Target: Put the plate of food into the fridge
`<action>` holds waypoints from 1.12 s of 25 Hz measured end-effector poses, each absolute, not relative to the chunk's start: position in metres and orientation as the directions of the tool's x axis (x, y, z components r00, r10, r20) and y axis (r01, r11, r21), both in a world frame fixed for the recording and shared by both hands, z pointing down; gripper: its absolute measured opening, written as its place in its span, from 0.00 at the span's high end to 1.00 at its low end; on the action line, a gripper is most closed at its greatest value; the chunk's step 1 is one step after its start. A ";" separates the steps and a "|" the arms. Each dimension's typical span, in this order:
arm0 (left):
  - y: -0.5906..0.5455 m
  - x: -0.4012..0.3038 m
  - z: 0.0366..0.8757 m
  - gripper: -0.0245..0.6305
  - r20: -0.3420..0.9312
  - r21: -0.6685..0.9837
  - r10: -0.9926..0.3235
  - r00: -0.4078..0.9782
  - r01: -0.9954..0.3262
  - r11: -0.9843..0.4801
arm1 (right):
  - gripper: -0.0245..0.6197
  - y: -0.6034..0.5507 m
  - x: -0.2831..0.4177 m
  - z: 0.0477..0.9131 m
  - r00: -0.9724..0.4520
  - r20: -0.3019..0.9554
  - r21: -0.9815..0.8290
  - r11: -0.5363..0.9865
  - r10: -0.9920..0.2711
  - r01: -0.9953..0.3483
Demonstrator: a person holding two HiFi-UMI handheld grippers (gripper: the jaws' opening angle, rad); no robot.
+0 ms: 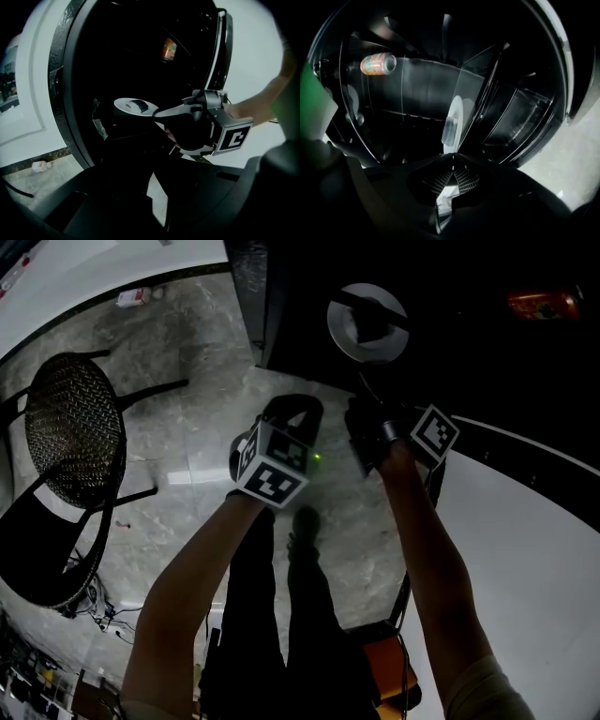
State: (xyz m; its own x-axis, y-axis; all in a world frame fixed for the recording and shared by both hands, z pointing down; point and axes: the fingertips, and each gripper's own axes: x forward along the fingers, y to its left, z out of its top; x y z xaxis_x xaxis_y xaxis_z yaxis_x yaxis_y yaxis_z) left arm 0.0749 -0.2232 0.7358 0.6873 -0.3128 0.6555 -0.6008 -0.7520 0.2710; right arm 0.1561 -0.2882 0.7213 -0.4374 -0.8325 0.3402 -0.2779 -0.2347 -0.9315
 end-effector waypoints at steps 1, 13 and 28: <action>-0.225 0.075 0.736 0.95 0.654 0.272 -0.317 0.687 -0.604 -0.749 | 0.92 -0.288 0.157 0.722 -0.436 0.341 -0.931 -0.233 -0.833 -0.282; -0.256 0.086 0.724 0.95 0.631 0.237 -0.364 0.685 -0.617 -0.750 | 0.92 -0.298 0.162 0.723 -0.413 0.346 -0.924 -0.228 -0.842 -0.307; -0.238 0.074 0.732 0.95 0.647 0.244 -0.350 0.677 -0.619 -0.746 | 0.92 -0.315 0.167 0.722 -0.383 0.342 -0.919 -0.220 -0.858 -0.326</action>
